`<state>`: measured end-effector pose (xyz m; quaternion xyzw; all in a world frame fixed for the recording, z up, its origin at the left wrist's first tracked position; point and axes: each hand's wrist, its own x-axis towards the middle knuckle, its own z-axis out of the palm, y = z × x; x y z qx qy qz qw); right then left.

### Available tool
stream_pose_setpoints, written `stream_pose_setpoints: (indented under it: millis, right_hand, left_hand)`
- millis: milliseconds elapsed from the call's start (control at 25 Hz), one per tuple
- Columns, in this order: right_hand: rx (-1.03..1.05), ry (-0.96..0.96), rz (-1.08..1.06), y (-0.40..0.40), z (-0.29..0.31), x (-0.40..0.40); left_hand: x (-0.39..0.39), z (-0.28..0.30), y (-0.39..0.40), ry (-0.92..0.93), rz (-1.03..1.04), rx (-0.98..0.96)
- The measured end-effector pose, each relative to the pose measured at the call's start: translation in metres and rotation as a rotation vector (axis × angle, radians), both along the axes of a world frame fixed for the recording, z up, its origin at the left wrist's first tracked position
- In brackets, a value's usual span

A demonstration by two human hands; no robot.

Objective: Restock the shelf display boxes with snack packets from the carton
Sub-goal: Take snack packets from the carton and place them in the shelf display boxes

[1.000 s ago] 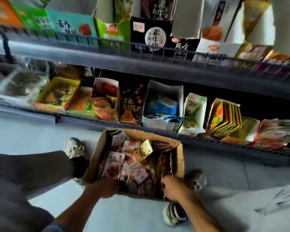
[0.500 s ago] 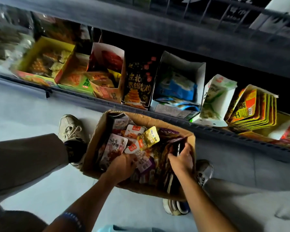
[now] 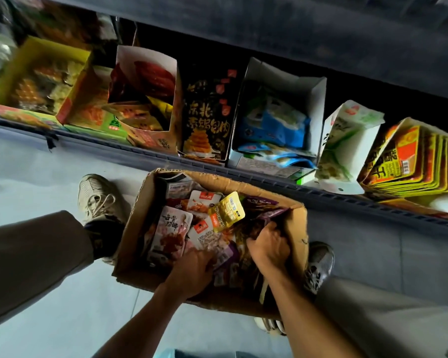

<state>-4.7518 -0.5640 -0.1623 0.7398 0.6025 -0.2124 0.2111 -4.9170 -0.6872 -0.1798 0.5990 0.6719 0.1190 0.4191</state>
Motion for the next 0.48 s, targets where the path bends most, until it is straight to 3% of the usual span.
stream_pose_setpoints:
  millis: [240,480]
  right_hand:
    - [-0.04,0.126,-0.21,0.019,-0.003,0.011]
    - [0.02,0.462,-0.362,0.013,0.024,0.032]
  left_hand:
    - [0.001,0.001,-0.005,0.028,-0.006,-0.002]
    - [-0.001,0.022,0.0,0.073,-0.003,0.059]
